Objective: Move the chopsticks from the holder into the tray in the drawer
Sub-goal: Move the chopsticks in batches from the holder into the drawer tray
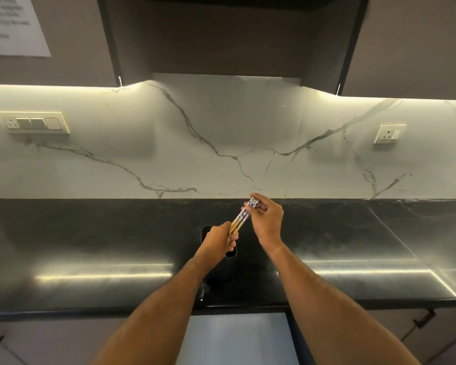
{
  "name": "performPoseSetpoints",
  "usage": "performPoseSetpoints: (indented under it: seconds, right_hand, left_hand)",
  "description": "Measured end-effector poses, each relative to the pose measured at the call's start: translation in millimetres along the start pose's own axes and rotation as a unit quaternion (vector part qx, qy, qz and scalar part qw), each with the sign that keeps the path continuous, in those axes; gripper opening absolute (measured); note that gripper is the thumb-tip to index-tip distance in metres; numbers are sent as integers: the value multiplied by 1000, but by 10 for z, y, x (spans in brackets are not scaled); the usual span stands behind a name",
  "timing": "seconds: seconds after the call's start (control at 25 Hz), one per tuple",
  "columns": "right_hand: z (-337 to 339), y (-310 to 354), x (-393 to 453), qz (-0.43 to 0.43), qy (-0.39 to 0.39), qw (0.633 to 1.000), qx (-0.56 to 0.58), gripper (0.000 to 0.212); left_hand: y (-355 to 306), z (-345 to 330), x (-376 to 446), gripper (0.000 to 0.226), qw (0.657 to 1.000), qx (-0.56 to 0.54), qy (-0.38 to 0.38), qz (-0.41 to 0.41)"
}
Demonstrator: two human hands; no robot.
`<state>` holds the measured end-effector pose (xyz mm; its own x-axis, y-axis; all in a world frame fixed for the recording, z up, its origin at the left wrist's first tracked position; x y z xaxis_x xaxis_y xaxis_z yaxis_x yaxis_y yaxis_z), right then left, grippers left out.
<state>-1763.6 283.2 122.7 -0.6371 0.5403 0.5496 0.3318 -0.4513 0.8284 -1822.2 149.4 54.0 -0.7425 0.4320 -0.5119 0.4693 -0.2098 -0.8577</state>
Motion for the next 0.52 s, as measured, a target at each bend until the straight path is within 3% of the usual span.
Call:
performPoseSetpoints:
  seconds: [0.32, 0.52]
  right_hand:
    - [58, 155, -474, -23, -16, 999, 21, 34]
    - [23, 291, -998, 34, 32, 995, -93, 43]
  left_hand:
    - [251, 85, -530, 28, 999, 20, 26, -5]
    - [644, 308, -940, 34, 999, 28, 0, 21]
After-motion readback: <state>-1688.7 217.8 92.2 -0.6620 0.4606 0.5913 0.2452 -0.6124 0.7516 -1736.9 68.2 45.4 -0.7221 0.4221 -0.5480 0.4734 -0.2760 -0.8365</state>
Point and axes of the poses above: each hand's wrist, its own x-axis towards the middle knuckle, its own z-axis out of the back of the hand, y = z × x, the point moved 4 cm from there along x, towards the middle knuckle, and after that the axes turned 11 degrees about z, right-handed, at the moved point
